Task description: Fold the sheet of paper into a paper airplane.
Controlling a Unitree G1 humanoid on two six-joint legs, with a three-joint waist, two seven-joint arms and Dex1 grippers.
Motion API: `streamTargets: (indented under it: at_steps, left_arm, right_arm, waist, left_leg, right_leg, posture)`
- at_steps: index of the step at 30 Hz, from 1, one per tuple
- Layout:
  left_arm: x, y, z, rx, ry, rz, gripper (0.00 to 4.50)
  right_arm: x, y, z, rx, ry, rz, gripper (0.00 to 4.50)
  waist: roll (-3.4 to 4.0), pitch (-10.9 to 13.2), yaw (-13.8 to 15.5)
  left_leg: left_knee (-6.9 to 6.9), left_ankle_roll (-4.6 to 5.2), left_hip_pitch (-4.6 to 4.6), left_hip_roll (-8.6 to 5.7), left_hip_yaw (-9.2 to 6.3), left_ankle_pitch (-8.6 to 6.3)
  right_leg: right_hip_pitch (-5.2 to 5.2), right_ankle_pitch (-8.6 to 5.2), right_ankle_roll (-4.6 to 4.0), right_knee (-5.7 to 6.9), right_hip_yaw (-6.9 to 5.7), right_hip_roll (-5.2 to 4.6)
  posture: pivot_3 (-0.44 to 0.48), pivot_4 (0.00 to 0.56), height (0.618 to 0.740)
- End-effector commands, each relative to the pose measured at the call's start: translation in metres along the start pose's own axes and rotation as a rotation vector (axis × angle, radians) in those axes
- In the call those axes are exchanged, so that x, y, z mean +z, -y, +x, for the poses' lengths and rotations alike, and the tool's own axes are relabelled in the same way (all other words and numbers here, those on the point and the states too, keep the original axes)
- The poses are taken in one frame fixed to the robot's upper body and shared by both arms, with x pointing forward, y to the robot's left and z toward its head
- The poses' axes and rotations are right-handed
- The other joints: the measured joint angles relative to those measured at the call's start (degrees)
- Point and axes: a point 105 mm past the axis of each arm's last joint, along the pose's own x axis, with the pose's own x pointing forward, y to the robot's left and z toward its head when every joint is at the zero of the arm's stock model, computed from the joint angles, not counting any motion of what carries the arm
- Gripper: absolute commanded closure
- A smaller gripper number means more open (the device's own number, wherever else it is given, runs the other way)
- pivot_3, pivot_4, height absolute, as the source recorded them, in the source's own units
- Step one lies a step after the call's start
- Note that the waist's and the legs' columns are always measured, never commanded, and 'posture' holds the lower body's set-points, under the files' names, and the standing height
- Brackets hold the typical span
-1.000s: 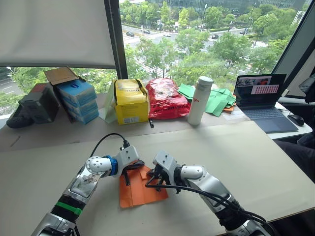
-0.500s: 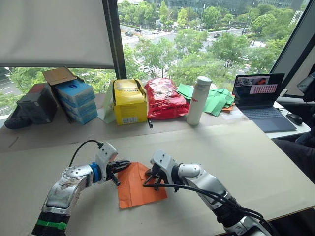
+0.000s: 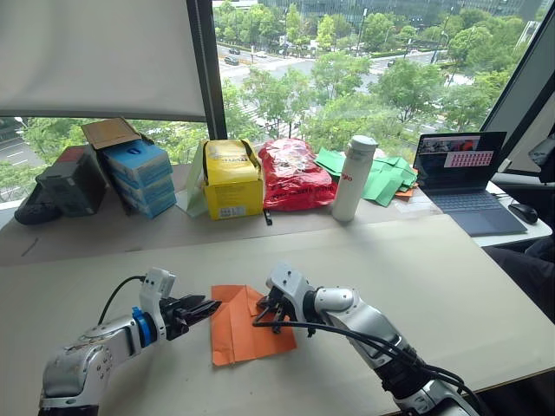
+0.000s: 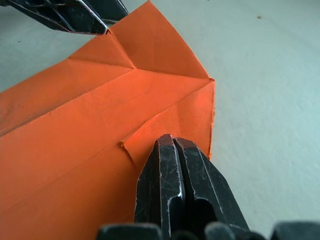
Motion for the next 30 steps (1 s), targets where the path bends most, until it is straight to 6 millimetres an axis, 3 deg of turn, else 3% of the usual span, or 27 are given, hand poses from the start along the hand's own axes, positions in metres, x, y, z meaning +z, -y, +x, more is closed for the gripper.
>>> streamTargets:
  at_steps: [1,9,17,26,30]
  left_arm:
    - [0.010,0.006,0.002,-0.031,0.041,0.021,1.88]
    - [0.010,0.012,0.003,-0.064,0.025,0.072,4.45]
    - [0.020,0.023,0.012,-0.074,0.021,0.253,4.48]
    - [0.001,0.027,0.021,-0.064,-0.117,0.693,4.48]
    - [-0.002,0.028,0.022,-0.077,-0.123,0.730,4.48]
  right_arm:
    - [-0.019,-0.001,0.002,-0.007,-0.068,0.035,4.50]
    - [-0.019,-0.001,0.000,-0.013,-0.069,0.041,4.50]
    - [-0.018,0.000,0.001,-0.017,-0.066,0.048,4.50]
    - [-0.015,0.004,0.001,-0.041,-0.056,0.062,4.50]
    - [-0.014,0.006,0.002,-0.059,-0.050,0.065,4.50]
  waist:
    - [0.00,0.00,0.00]
    - [0.00,0.00,0.00]
    - [0.02,0.01,0.02]
    - [0.07,0.04,0.01]
    - [0.07,0.05,0.04]
  left_leg:
    - [0.00,0.00,0.00,0.00,0.00,0.00]
    - [-0.02,-0.01,-0.01,0.00,0.00,0.00]
    - [-0.03,0.01,-0.01,0.00,0.01,-0.01]
    - [-0.17,0.07,-0.02,0.03,0.01,-0.05]
    - [-0.35,0.08,-0.02,0.05,0.00,-0.05]
  right_leg:
    - [0.00,0.00,0.00,0.00,0.01,0.00]
    - [-0.01,0.00,0.00,-0.04,0.02,-0.01]
    - [0.00,0.00,-0.01,-0.10,0.03,-0.02]
    - [0.00,0.01,-0.02,-0.27,0.05,-0.02]
    - [-0.01,0.02,-0.04,-0.44,0.03,-0.03]
  posture:
    - [0.000,0.150,0.740]
    - [0.000,0.150,0.740]
    - [0.000,0.150,0.740]
    - [0.000,0.150,0.740]
    - [0.000,0.150,0.740]
